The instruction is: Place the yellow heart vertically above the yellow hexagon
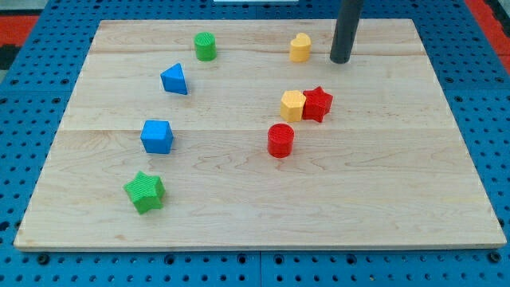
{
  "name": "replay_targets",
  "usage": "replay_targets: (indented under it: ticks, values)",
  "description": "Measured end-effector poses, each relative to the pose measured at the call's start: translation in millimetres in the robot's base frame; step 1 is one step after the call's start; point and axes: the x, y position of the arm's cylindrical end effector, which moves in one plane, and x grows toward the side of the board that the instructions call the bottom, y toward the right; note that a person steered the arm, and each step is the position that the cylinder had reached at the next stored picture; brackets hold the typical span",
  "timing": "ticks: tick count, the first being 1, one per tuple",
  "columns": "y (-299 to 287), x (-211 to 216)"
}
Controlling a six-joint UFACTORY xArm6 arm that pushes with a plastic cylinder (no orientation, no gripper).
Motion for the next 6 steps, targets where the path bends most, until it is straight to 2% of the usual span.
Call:
replay_targets:
  ticks: [1, 3, 4, 6]
  values:
    - [-14.1, -22.5]
    - [-54.2, -23.2]
    - [-50.8, -13.3]
    - [11.1, 155.5]
